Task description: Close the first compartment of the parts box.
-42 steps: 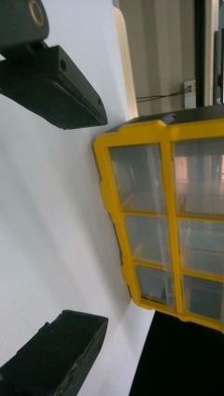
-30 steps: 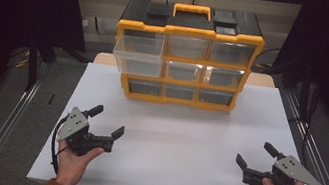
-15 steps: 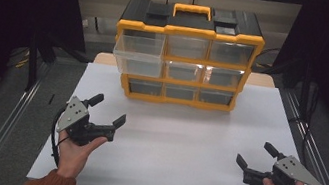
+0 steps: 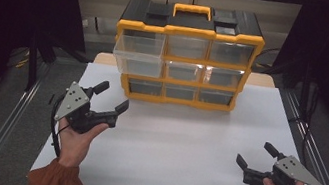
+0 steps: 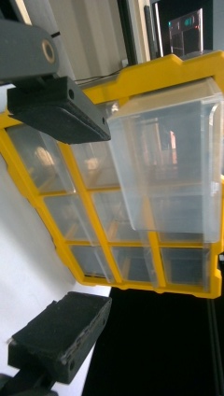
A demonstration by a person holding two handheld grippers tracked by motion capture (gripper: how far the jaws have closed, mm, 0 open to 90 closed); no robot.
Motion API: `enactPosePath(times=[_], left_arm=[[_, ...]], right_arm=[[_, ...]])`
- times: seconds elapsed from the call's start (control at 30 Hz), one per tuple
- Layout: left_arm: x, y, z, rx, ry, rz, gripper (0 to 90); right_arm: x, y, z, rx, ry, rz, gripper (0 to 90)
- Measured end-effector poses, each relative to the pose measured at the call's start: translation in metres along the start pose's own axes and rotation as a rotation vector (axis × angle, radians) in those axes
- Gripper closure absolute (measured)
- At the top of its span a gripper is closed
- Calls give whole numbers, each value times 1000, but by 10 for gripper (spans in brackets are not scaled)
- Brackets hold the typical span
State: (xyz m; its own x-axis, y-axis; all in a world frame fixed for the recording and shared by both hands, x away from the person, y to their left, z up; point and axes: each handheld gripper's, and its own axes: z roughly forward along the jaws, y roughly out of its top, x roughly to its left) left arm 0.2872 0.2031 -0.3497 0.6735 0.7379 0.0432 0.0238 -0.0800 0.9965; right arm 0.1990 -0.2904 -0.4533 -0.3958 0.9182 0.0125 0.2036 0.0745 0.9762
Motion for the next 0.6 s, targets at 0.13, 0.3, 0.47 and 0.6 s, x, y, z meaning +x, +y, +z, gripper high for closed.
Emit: enactPosePath(times=[0.13,0.3,0.47,0.6], left_arm=[[-1,10,8,-5,-5,-5,225],[-2,19,13,-15,-43,-18,286],[-4,24,20,-42,-59,-2,383],[-2,31,30,-46,-83,3,469]], right_arm=[[1,0,1,2,-4,4,6],[0,0,1,3,2,-3,6],[1,0,1,3,0,-1,7],[1,0,1,5,-4,1,7]])
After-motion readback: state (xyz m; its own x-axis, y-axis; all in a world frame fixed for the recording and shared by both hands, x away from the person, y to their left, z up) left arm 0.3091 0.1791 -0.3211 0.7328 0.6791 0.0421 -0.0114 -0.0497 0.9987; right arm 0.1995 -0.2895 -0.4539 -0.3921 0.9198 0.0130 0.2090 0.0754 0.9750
